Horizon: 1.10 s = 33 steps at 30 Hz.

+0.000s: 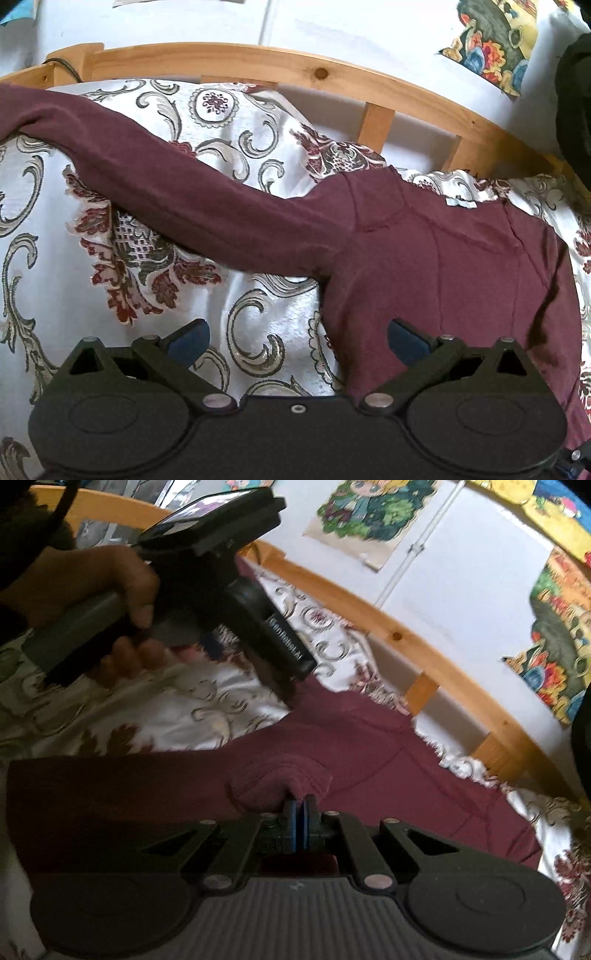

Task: Fold small clothes
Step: 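Carry the sleeve with the right gripper across the sweater body and release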

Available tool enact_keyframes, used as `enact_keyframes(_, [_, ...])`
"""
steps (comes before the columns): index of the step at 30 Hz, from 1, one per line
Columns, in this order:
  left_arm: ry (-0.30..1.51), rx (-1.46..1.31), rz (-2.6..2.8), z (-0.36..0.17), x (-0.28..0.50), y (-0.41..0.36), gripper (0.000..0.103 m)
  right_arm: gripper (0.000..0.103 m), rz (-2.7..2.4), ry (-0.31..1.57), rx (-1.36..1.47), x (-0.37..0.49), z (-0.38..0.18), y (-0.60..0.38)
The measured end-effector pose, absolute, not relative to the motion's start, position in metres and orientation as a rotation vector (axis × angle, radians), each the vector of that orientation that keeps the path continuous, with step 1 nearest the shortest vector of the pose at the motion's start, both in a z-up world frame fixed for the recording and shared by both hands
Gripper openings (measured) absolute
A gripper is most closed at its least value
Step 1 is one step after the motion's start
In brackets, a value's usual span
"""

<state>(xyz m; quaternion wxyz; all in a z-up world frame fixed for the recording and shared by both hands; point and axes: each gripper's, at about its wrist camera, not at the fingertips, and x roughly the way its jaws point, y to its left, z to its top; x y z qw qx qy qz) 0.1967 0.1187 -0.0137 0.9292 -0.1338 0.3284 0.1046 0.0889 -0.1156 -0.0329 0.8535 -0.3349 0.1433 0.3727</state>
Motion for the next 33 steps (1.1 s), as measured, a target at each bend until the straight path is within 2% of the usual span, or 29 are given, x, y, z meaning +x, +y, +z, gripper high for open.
enact_keyframes(1, [0.673,-0.268,0.205,-0.015,0.197,0.117,0.102,0.012,0.799,0.316,-0.696,0.088,-0.033,-0.118])
enact_keyframes(2, [0.675,-0.263,0.194,-0.017,0.198,0.116,0.102,0.022,0.812,0.332,-0.689,0.087,-0.033,-0.119])
enact_keyframes(3, [0.676,-0.259,0.182,-0.018,0.199,0.115,0.102,0.040,0.820,0.346,-0.681,0.086,-0.033,-0.122])
enact_keyframes(5, [0.684,-0.254,0.150,-0.023,0.202,0.112,0.102,0.059,0.826,0.363,-0.665,0.081,-0.034,-0.129])
enact_keyframes(8, [0.704,-0.259,0.105,-0.028,0.205,0.107,0.102,0.069,0.782,0.387,-0.645,0.077,-0.032,-0.143])
enact_keyframes(12, [0.720,-0.278,-0.011,-0.031,0.202,0.095,0.102,0.091,0.651,0.394,-0.556,0.085,-0.026,-0.173])
enact_keyframes(17, [0.762,-0.188,-0.124,-0.041,0.196,0.066,0.102,0.092,0.387,0.418,-0.403,0.135,-0.016,-0.214])
enact_keyframes(19, [0.783,-0.146,-0.144,-0.047,0.194,0.057,0.102,0.092,0.285,0.437,-0.318,0.166,-0.013,-0.232])
enact_keyframes(24, [0.820,-0.033,-0.155,-0.060,0.191,0.042,0.102,0.071,0.128,0.551,-0.058,0.252,-0.010,-0.281])
enact_keyframes(28, [0.824,0.014,-0.162,-0.064,0.191,0.039,0.102,0.066,0.170,0.620,0.115,0.294,-0.021,-0.304])
enact_keyframes(30, [0.819,0.028,-0.160,-0.066,0.189,0.037,0.102,0.059,0.189,0.646,0.146,0.306,-0.026,-0.306])
enact_keyframes(31, [0.813,0.037,-0.159,-0.066,0.189,0.035,0.102,0.041,0.198,0.644,0.143,0.310,-0.026,-0.306])
enact_keyframes(32, [0.806,0.046,-0.160,-0.065,0.188,0.033,0.102,0.011,0.214,0.648,0.139,0.312,-0.025,-0.304])
enact_keyframes(33, [0.796,0.055,-0.162,-0.065,0.186,0.032,0.102,0.010,0.215,0.652,0.140,0.312,-0.023,-0.304])
